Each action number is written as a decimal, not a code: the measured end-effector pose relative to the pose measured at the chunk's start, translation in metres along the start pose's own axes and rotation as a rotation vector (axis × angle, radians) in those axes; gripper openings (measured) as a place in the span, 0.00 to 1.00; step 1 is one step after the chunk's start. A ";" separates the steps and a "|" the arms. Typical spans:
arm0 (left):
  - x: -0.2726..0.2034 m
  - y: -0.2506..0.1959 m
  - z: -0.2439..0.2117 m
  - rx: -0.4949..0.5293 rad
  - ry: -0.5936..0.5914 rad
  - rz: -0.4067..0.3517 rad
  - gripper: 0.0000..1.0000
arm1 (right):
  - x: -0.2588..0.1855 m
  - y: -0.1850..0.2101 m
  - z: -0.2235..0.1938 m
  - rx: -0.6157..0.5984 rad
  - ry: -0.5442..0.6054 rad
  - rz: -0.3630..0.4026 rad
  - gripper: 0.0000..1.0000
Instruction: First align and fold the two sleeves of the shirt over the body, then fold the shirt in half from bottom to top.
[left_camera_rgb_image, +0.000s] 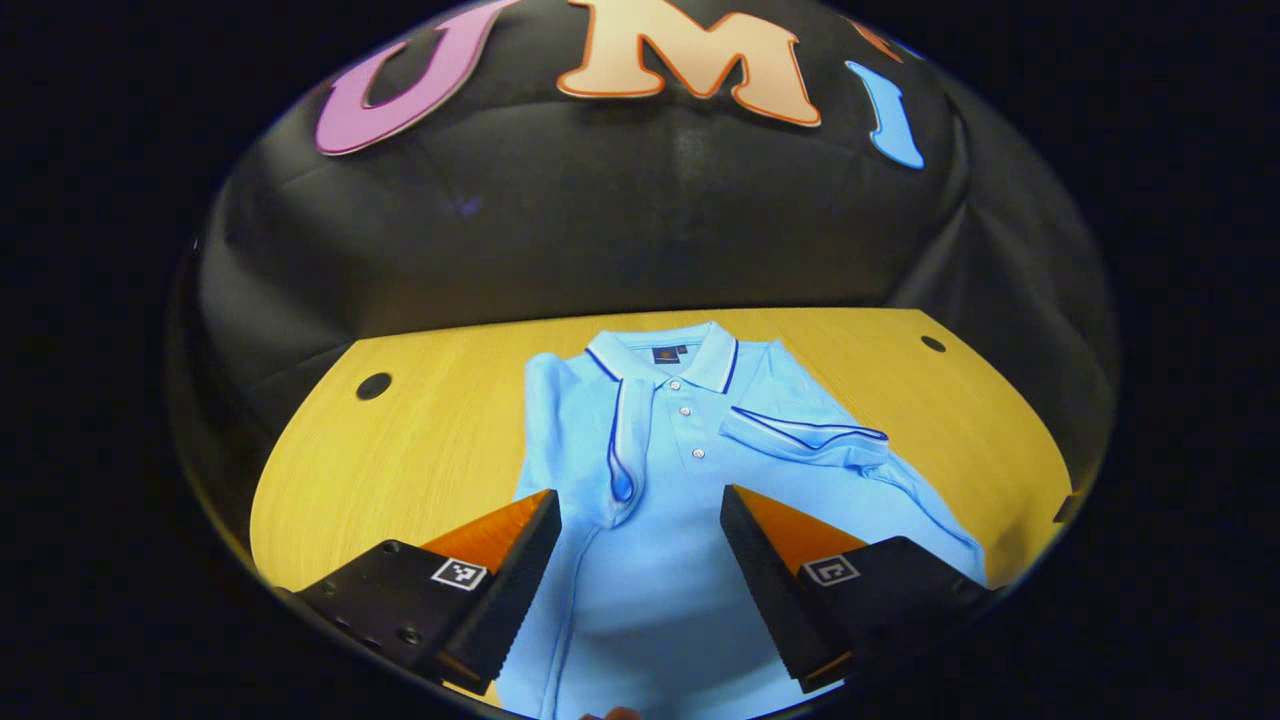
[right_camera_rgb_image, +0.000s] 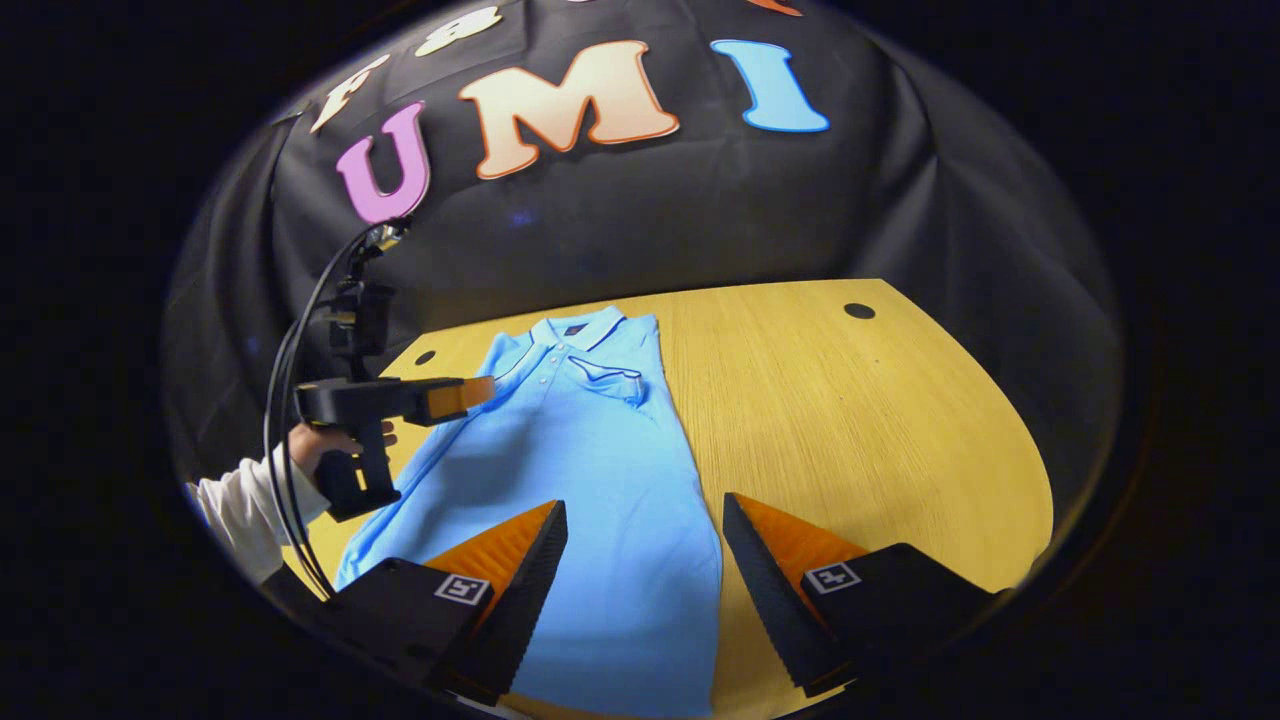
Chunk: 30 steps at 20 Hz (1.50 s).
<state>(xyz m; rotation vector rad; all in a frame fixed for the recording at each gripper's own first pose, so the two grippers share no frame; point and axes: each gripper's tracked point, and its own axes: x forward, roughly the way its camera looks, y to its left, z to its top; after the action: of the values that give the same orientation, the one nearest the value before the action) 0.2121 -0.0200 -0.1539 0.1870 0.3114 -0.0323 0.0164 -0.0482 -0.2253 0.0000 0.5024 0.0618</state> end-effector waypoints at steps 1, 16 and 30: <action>-0.020 0.008 -0.005 -0.031 -0.020 0.029 0.98 | -0.004 0.001 -0.005 -0.025 0.005 0.012 0.98; -0.249 0.059 -0.183 -0.144 0.046 0.143 0.96 | -0.093 0.007 -0.149 -0.001 0.038 -0.088 0.98; -0.233 0.042 -0.236 -0.090 0.074 0.109 0.96 | -0.079 0.007 -0.179 -0.048 0.002 -0.142 0.99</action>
<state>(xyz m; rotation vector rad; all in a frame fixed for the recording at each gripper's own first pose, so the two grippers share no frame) -0.0778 0.0658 -0.2959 0.1156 0.3750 0.0970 -0.1391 -0.0485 -0.3439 -0.0828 0.5018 -0.0654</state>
